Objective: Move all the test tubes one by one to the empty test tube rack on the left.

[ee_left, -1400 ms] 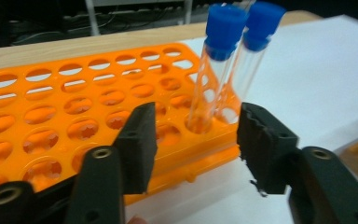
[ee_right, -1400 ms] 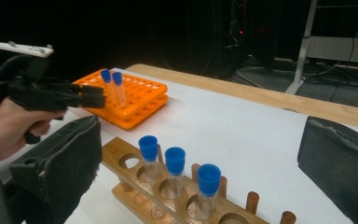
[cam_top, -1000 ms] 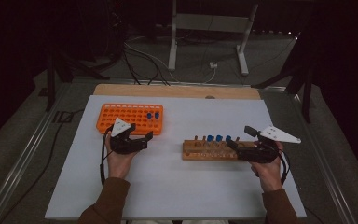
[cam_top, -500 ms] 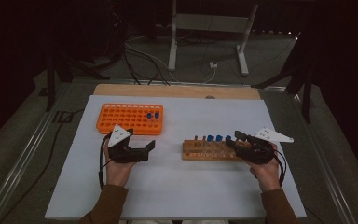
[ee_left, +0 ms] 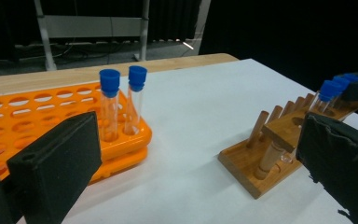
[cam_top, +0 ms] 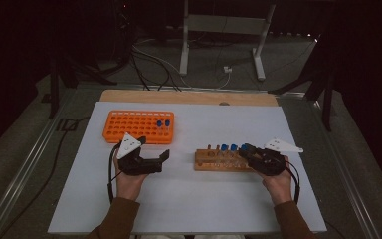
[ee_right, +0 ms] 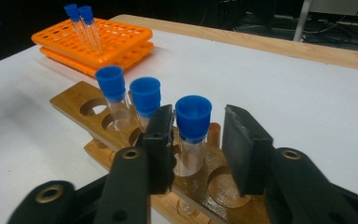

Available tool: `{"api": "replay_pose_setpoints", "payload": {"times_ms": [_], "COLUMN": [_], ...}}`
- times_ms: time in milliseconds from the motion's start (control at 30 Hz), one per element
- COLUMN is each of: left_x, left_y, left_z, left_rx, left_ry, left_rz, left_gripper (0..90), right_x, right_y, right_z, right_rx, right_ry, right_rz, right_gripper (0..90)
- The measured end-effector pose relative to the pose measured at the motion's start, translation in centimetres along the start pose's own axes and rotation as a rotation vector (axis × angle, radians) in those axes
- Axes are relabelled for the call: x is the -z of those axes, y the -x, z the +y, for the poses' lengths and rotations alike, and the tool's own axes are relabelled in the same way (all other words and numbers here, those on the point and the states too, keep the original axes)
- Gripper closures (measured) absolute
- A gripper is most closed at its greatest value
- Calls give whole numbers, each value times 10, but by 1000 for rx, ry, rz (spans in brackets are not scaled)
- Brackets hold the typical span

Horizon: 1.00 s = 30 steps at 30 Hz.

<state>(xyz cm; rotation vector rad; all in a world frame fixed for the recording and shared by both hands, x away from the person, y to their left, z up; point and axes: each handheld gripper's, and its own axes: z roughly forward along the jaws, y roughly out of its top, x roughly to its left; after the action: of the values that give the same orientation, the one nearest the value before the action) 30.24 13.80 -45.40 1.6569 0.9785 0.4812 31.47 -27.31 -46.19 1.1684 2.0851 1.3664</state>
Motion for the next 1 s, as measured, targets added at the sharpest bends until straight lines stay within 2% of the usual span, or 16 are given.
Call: {"api": "replay_pose_setpoints", "payload": {"times_ms": [367,467,767,1000], "left_x": [3,3,2,2], "left_y": [3,4,4,4], "left_z": [3,3,3,3], "left_rx": [2,3,6,8], "left_ry": [18,21,21,23], "left_rz": [1,1,-1,-1], "left_gripper": [10,10,10,10], "right_x": [-6,-6,-6,-1], "right_y": [-3,-4,-5,-5], "right_z": [-5,-5,-5,-2], "right_rx": [15,18,28,23], "right_ry": [-6,-5,-8,11], "right_rz": [-7,-8,-3,-7], "right_gripper": [717,757,767,767]}}
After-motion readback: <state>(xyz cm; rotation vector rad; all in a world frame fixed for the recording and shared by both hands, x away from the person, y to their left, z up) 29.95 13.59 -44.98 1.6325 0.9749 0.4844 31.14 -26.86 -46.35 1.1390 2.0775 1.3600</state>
